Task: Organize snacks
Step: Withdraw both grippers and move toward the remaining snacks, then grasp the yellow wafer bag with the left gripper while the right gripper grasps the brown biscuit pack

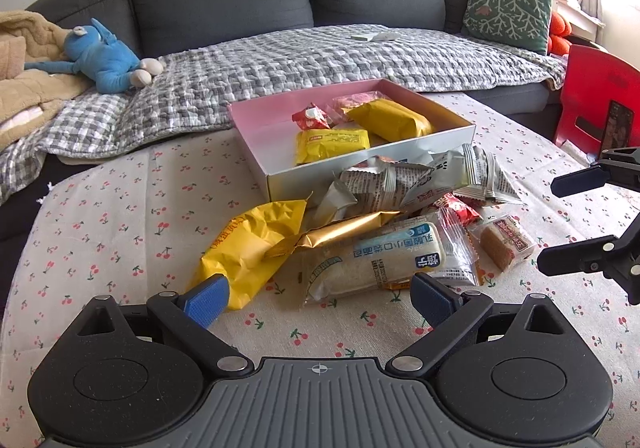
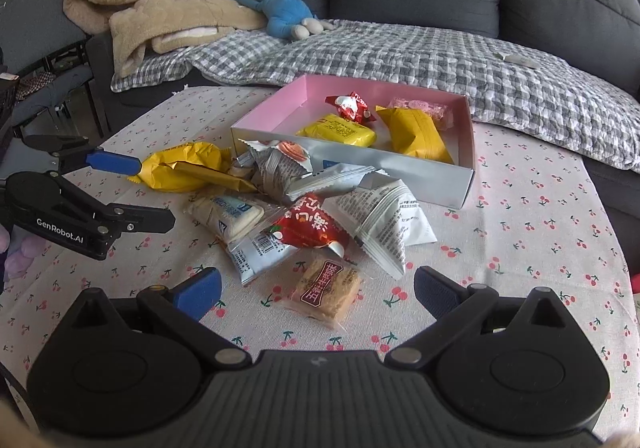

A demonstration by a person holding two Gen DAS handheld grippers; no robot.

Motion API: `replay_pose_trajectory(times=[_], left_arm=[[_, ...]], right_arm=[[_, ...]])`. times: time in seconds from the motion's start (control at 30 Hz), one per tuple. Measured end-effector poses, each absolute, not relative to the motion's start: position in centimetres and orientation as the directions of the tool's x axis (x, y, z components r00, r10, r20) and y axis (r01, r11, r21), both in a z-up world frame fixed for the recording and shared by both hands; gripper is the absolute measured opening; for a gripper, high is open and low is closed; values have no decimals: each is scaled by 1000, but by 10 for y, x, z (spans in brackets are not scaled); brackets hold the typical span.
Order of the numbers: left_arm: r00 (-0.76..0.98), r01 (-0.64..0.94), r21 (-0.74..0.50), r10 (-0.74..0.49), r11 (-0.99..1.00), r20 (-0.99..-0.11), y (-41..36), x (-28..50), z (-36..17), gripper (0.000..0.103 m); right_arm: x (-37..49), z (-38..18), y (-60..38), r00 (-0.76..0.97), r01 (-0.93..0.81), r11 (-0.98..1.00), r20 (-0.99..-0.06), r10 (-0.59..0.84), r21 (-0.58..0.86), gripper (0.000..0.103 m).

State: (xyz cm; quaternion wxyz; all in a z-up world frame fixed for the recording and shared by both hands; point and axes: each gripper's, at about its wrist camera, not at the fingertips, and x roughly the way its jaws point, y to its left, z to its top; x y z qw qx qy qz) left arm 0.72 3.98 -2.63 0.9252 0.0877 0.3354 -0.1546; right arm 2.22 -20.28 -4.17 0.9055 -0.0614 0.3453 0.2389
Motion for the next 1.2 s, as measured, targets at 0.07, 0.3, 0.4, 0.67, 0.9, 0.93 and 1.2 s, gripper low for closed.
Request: replay_pose_trajectory(times=[0.07, 0.3, 0.4, 0.67, 0.9, 0.93, 1.2], left_arm=[[736, 342, 89, -208, 935, -644, 42, 10, -26, 98], [726, 337, 151, -155, 929, -670, 57, 27, -29, 98], [716, 367, 208, -133, 907, -685, 59, 36, -38, 97], [688, 397, 202, -145, 895, -711, 64, 55, -58, 85], [691, 379, 178, -150, 908, -707, 64, 58, -58, 54], [688, 380, 170, -155, 909, -709, 64, 58, -58, 49], [690, 377, 168, -155, 911, -707, 62, 57, -57, 41]], right_arm=[[25, -47, -200, 632, -474, 879, -674, 384, 57, 103], [34, -59, -198, 607, -431, 899, -713, 351, 77, 102], [38, -65, -198, 599, -413, 907, -726, 337, 81, 98], [37, -69, -197, 619, -410, 912, -725, 301, 29, 87], [38, -66, -195, 624, -419, 908, -719, 306, 23, 68], [38, -66, -194, 623, -425, 905, -718, 309, 20, 64], [37, -64, -189, 624, -452, 892, -716, 314, -3, 34]])
